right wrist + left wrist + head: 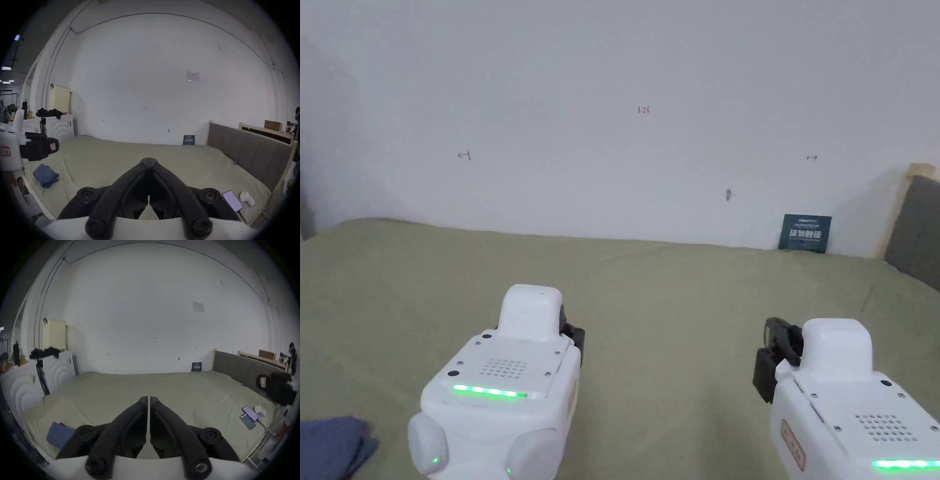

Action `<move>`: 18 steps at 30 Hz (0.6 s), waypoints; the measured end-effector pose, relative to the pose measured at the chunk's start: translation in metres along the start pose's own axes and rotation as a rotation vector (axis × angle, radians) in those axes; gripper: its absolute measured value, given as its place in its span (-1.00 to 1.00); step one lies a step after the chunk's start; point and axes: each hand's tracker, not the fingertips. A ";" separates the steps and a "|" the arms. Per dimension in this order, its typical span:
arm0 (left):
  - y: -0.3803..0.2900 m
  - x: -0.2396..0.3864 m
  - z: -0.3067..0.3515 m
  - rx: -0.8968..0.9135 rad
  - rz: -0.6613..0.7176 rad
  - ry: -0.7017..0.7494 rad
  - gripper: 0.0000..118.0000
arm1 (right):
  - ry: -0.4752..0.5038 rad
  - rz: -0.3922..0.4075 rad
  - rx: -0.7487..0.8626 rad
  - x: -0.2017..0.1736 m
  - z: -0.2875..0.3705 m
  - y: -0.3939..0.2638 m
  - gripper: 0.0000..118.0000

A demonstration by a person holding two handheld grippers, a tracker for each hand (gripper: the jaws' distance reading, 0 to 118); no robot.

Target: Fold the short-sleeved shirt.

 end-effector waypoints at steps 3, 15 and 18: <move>0.003 0.002 0.005 0.009 -0.009 -0.005 -0.96 | -0.006 0.053 0.018 -0.001 0.005 0.004 -0.97; 0.016 0.002 0.016 0.051 0.001 0.016 -0.96 | -0.022 0.017 0.019 0.014 0.008 0.006 -0.96; 0.016 -0.001 0.015 0.062 0.021 0.029 -0.47 | -0.028 0.024 0.020 0.019 0.008 0.008 0.20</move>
